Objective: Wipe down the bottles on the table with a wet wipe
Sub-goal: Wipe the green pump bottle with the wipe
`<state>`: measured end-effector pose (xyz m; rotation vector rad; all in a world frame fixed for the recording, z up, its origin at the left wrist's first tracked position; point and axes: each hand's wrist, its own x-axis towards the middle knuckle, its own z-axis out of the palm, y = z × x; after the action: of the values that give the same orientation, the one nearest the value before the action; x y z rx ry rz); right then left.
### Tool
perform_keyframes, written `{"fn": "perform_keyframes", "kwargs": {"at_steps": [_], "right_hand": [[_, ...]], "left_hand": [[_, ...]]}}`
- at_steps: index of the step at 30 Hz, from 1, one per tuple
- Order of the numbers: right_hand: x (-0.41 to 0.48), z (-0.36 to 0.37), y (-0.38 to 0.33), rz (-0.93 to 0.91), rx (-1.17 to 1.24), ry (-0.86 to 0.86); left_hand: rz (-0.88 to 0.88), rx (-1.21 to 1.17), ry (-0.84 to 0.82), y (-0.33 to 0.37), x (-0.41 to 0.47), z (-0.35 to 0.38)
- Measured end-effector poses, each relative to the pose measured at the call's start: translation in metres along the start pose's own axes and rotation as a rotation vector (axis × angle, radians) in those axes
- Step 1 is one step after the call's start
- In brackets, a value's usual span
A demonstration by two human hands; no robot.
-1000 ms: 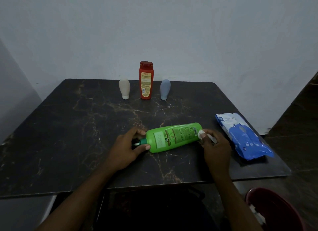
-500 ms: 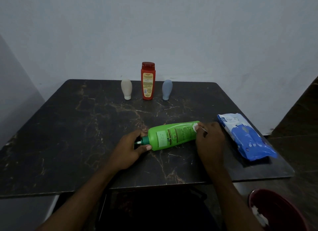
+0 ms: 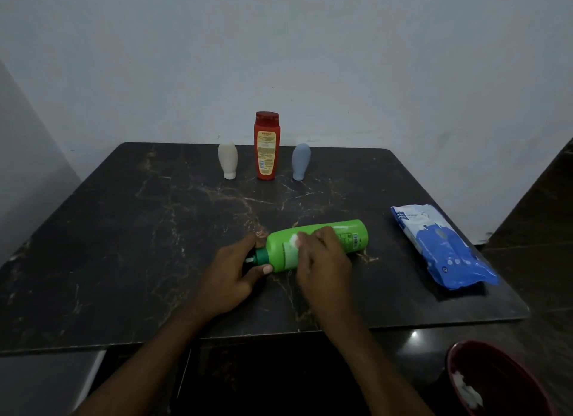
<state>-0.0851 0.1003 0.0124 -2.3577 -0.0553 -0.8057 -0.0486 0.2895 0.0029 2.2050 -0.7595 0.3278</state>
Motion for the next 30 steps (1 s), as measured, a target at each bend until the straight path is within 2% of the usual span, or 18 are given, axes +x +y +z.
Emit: {"fn": "perform_keyframes", "kwargs": {"at_steps": [4,7,10,13,16,24,26,30], "right_hand": [[0.016,-0.033,0.055,0.292,0.038,0.121],[0.018,-0.038,0.064,0.389,0.073,0.187],[0.013,-0.025,0.038,0.306,0.07,0.137],[0.002,-0.007,0.004,0.131,0.094,0.053],[-0.006,-0.001,0.0,0.009,0.118,0.011],[0.025,-0.038,0.083,0.395,0.014,0.164],[0.023,-0.037,0.074,0.389,0.013,0.165],[0.007,-0.017,0.018,0.256,0.15,0.126]], "left_hand": [[0.029,0.003,-0.017,0.002,-0.001,-0.001],[0.037,0.03,-0.01,0.003,-0.001,-0.001],[0.057,0.054,-0.013,0.004,-0.002,-0.001],[0.065,0.047,-0.005,0.004,-0.004,-0.001],[0.064,0.056,0.001,0.002,-0.004,-0.001],[0.055,0.07,-0.017,0.0,-0.004,0.0],[0.057,0.072,-0.014,0.001,-0.003,0.0],[0.051,0.082,-0.014,0.004,-0.004,0.0]]}}
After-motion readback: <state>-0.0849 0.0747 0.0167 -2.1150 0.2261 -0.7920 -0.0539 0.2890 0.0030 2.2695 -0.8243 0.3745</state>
